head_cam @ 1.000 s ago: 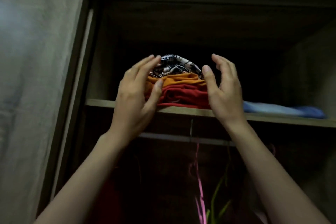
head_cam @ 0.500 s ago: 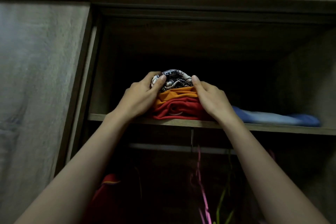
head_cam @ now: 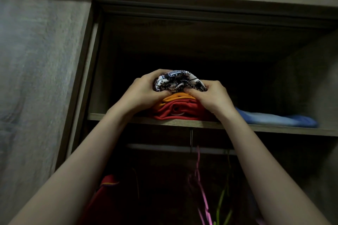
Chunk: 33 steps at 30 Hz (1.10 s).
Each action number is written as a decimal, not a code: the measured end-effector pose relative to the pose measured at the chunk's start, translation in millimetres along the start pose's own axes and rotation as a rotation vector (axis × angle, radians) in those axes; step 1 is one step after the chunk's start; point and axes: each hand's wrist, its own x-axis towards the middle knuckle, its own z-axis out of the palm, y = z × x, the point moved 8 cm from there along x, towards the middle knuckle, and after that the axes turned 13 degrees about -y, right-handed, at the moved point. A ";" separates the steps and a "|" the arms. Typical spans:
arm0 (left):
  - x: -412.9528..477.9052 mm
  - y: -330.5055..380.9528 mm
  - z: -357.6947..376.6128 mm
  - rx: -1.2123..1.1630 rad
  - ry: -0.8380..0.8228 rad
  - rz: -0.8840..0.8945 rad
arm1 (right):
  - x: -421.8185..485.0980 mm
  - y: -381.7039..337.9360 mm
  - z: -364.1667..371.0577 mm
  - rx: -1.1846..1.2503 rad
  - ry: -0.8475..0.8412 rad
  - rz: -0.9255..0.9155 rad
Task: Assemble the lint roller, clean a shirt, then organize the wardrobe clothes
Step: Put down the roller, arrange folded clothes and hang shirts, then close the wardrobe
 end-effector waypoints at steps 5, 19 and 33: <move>8.1 -3.6 -0.6 -0.175 0.029 0.046 | 7.2 1.3 -2.4 0.009 0.024 0.027; -17.9 33.9 -3.9 -0.553 0.001 0.307 | -30.5 -26.1 -25.3 0.057 0.297 -0.273; -20.6 11.8 14.5 -0.795 0.121 0.096 | -48.2 -6.1 -1.2 0.515 0.091 -0.059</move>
